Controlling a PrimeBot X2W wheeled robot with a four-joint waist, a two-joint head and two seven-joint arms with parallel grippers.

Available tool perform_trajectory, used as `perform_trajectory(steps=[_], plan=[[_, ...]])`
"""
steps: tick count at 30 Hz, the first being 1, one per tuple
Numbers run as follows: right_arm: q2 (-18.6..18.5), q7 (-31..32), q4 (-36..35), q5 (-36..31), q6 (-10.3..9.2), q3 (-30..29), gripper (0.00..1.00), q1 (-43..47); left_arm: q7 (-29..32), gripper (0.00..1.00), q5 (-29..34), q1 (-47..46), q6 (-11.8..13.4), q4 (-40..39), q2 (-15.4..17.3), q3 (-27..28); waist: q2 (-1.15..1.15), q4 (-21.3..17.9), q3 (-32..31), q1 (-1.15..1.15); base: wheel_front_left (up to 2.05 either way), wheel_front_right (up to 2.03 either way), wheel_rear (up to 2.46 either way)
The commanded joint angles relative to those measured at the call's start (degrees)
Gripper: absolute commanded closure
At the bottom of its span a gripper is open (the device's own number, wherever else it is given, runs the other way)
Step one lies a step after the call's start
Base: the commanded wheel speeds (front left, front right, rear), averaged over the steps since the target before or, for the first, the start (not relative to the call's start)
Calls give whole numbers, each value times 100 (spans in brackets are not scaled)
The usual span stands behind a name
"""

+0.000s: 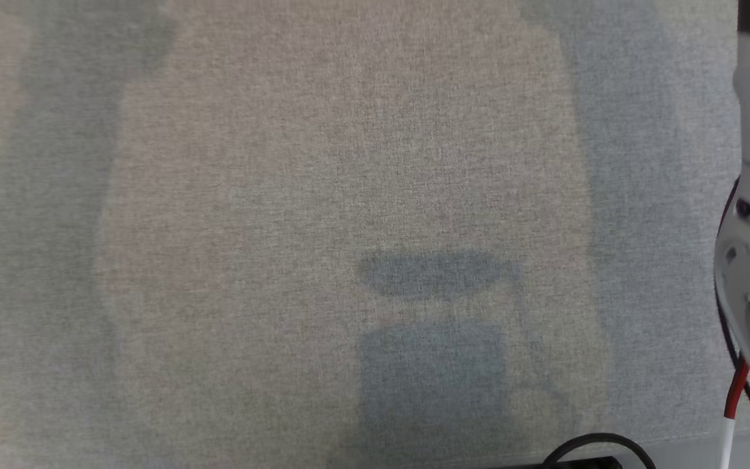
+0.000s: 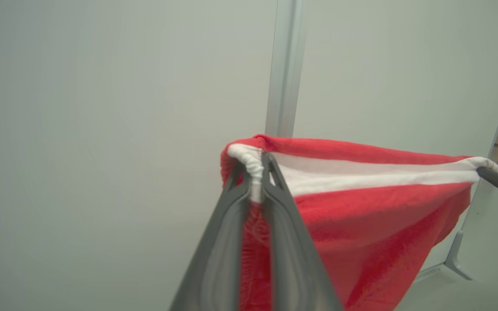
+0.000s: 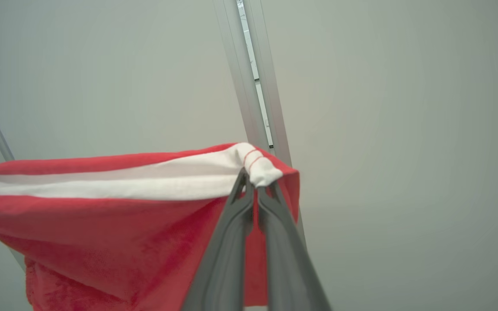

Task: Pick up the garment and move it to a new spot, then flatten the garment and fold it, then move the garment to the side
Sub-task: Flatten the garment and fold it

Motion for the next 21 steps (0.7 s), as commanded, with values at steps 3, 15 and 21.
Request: perform_trajectory(steps=[3, 15, 21], plan=[[78, -700, 708, -240, -3, -127, 100, -492, -645, 100, 381, -436, -91, 663, -179, -99, -1, -184, 800, -2, 0, 0, 0], [-194, -1330, 1326, 845, -2, 1587, 100, 1318, -1110, 100, -349, 1697, -188, -276, 322, -987, -1, -206, 737, -2, 0, 0, 0], [-1402, -828, 211, 2163, -8, 2361, 100, 3768, -1108, 100, -513, 4336, -190, -1743, 1154, -844, -1, -179, -103, -2, 0, 0, 0]])
